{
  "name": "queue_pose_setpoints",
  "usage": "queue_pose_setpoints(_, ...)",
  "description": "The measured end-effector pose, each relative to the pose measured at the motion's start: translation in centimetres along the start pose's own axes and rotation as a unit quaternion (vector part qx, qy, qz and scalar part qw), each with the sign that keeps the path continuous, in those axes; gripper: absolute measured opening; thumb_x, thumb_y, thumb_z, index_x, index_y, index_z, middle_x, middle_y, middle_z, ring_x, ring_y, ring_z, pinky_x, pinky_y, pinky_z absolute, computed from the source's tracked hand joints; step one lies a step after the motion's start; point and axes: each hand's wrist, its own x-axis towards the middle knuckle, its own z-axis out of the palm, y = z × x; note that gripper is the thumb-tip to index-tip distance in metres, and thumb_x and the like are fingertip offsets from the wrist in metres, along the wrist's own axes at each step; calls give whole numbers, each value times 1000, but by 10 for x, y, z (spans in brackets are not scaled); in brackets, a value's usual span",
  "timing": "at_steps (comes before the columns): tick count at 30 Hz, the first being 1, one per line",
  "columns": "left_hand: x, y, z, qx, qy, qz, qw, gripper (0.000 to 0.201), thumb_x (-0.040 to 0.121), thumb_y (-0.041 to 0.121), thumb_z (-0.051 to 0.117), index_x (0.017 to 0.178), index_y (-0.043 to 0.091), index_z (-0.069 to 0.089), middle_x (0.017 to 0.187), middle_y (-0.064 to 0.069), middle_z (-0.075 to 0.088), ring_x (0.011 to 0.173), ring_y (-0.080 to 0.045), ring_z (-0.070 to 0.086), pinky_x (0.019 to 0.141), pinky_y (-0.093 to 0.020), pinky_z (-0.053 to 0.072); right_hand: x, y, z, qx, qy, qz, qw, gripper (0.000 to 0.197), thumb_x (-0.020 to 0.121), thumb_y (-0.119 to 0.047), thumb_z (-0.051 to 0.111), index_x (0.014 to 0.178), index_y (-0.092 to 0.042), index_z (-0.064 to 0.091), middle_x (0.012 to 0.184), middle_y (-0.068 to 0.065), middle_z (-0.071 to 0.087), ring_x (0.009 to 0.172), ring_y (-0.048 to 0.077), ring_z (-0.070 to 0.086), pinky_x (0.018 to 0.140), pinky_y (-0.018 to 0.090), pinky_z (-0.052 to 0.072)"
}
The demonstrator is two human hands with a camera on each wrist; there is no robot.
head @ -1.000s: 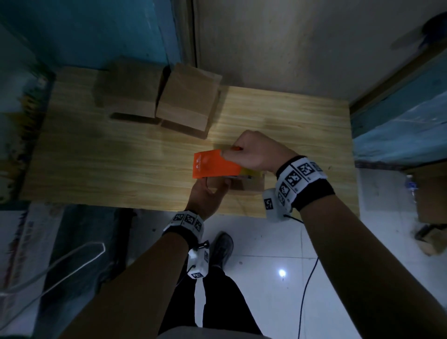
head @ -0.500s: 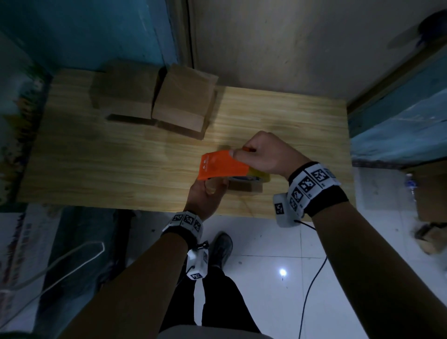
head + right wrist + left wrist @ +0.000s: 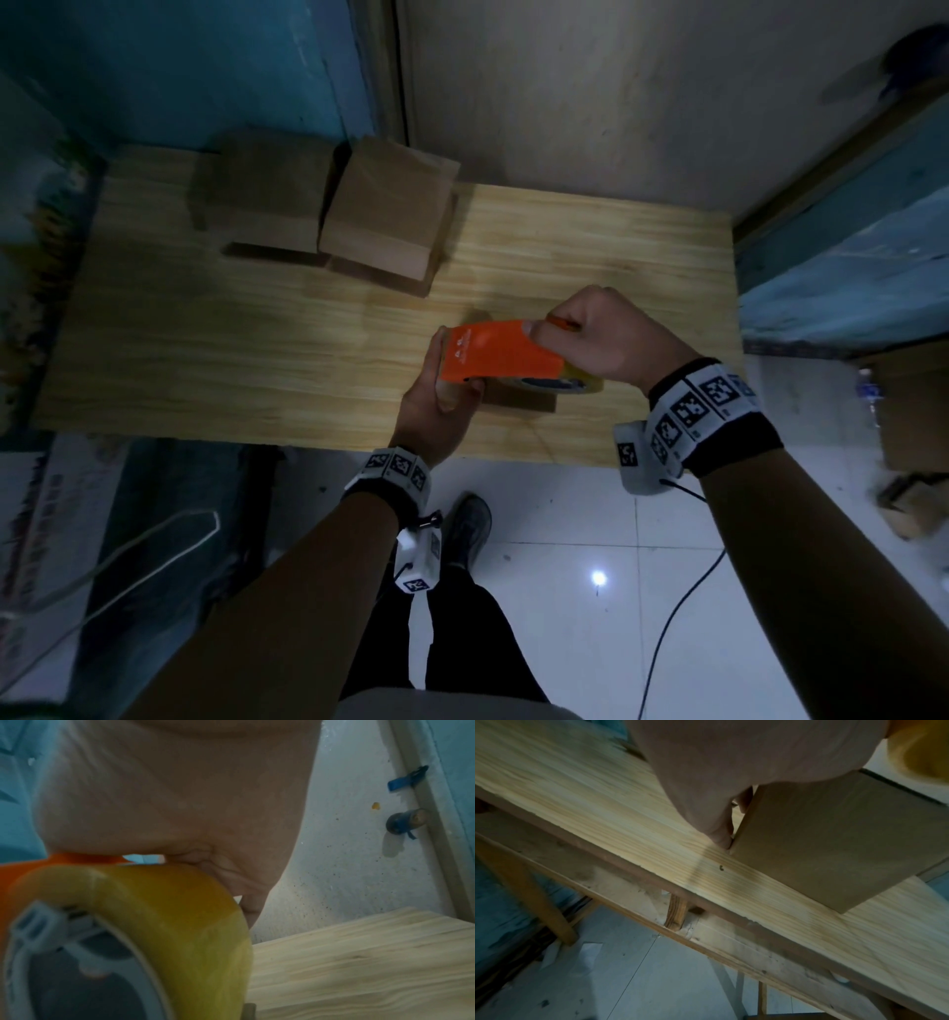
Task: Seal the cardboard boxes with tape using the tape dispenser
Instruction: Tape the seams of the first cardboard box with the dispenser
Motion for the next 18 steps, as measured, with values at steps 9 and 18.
queue_pose_setpoints(9, 1, 3, 1, 24, -16, -54, 998, 79, 96, 46, 52, 155, 35, 1, 87, 4, 61, 61, -10, 62, 48, -14, 43, -17, 19, -13, 8, 5, 23, 1000, 60, 97, -45, 56, 65, 5, 57, 54, 5, 53, 45, 15, 49, 52, 28, 38)
queue_pose_setpoints(18, 0, 0, 3, 19, -10, -53, 998, 77, 95, 38, 55, 154, 41, 5, 104, -1, 65, 65, -13, 65, 53, -19, 50, -36, 43, -24, 13, 19, 42, 999, 50, 98, -43, 57, 85, 3, 72, 72, 20, 69, 62, 33, 65, 55, 32, 47)
